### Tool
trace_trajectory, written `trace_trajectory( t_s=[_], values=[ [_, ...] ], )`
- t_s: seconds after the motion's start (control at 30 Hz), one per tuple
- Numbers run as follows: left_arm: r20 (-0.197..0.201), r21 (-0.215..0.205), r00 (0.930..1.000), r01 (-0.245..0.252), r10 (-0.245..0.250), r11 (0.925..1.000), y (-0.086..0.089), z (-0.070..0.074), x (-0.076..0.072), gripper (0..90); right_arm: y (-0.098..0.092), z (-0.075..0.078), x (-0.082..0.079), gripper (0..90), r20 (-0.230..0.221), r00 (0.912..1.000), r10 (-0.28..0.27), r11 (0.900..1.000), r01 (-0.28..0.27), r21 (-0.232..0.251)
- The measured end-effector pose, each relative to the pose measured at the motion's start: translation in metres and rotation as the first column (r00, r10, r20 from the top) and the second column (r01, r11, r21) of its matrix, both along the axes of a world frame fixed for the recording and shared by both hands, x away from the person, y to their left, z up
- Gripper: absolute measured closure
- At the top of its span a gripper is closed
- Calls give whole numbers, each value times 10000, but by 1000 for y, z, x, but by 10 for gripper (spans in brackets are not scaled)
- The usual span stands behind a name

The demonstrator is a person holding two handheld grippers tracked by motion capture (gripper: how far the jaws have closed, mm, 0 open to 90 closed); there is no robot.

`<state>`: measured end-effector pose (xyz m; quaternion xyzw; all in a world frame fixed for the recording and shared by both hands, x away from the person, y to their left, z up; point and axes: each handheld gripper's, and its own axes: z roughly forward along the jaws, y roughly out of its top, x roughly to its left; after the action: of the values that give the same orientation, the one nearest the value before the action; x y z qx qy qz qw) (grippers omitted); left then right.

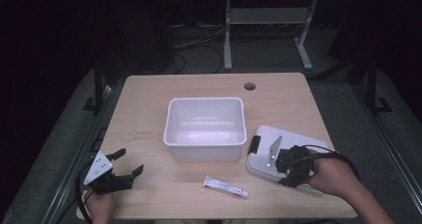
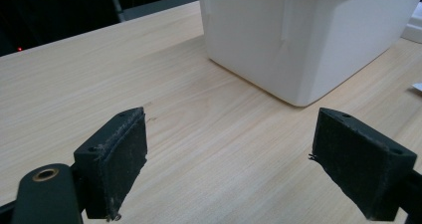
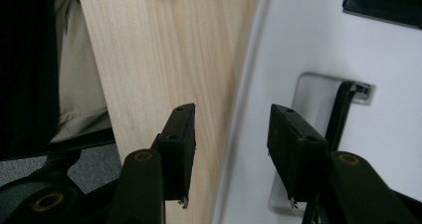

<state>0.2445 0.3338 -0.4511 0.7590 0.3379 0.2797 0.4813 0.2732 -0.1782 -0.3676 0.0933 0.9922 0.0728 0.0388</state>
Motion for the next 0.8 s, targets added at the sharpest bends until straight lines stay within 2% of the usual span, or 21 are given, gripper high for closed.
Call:
trace_trajectory(
  t_s=[0.5, 0.73, 0.8],
  values=[
    [35, -3, 10000, 11, -11, 10000, 0, 0, 0, 135, 24, -7, -7, 509, -74, 9992, 396, 9992, -396, 33],
    [28, -33, 10000, 3, -3, 10000, 1, 1, 0, 135, 39, -8, -8, 491, -75, 9985, 550, 9983, -548, 203],
    [29, -29, 10000, 0, 0, 10000, 1, 1, 0, 135, 43, -9, -8, 488, -180, 9985, 507, 9980, -500, 387]
  ],
)
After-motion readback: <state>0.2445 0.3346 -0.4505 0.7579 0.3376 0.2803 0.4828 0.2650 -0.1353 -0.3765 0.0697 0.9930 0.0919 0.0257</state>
